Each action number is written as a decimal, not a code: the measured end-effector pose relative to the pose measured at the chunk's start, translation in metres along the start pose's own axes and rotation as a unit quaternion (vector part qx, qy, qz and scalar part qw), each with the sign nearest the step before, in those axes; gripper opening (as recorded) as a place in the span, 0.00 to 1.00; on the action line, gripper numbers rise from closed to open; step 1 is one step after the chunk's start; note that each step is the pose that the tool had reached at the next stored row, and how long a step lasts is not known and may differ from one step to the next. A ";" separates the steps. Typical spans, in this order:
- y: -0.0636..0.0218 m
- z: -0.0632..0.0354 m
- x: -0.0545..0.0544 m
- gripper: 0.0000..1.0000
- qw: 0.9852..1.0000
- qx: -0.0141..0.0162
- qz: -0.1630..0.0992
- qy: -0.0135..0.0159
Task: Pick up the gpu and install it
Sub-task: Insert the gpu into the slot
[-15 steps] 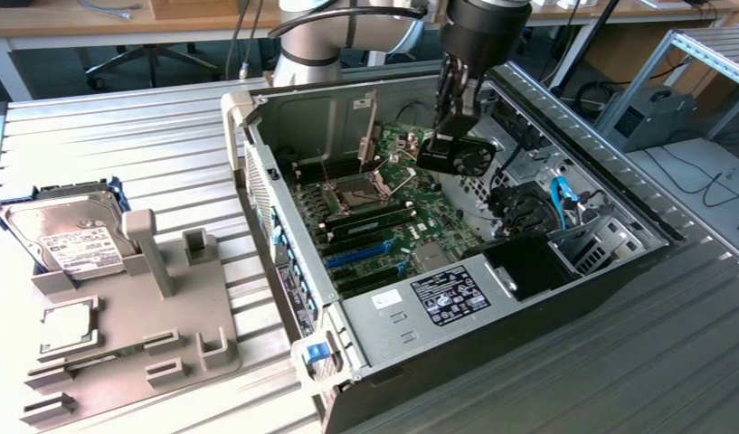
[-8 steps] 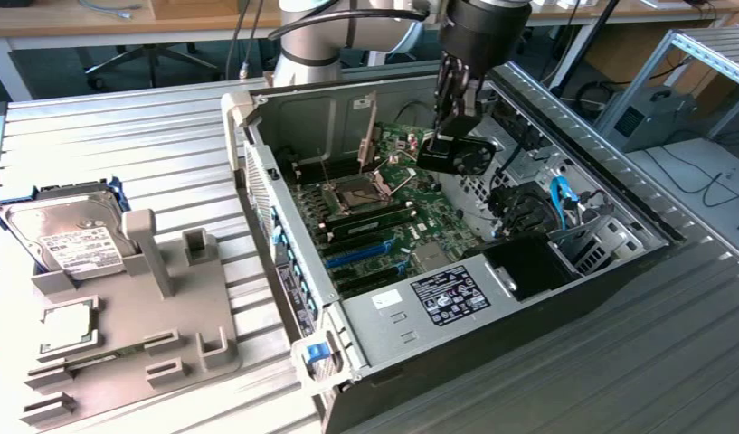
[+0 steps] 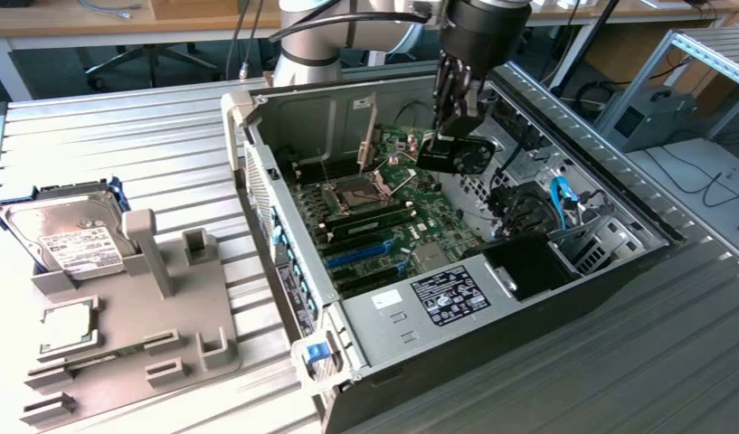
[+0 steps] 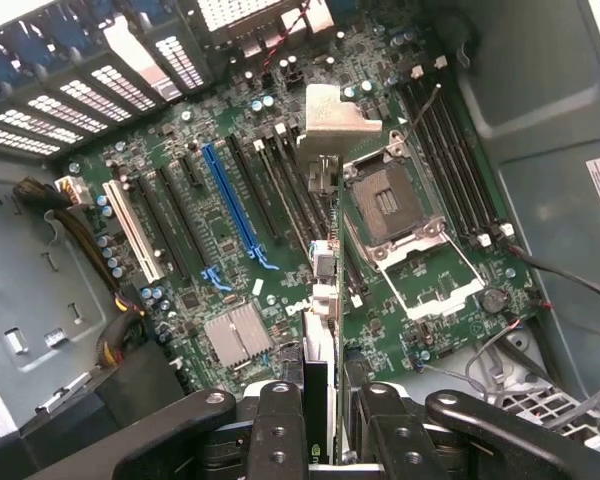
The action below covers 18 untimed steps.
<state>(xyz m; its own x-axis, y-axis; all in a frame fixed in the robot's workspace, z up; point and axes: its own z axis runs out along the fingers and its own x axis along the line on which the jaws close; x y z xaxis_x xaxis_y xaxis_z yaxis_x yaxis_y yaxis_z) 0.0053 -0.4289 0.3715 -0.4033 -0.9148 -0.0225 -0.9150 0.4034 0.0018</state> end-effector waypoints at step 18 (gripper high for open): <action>0.0000 0.0021 0.000 0.26 0.994 -0.003 -0.112 0.000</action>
<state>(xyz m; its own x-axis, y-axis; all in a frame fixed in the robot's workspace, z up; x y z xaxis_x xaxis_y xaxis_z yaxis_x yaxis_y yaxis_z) 0.0053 -0.4289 0.3693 -0.1902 -0.9815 -0.0224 -0.9817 0.1902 0.0018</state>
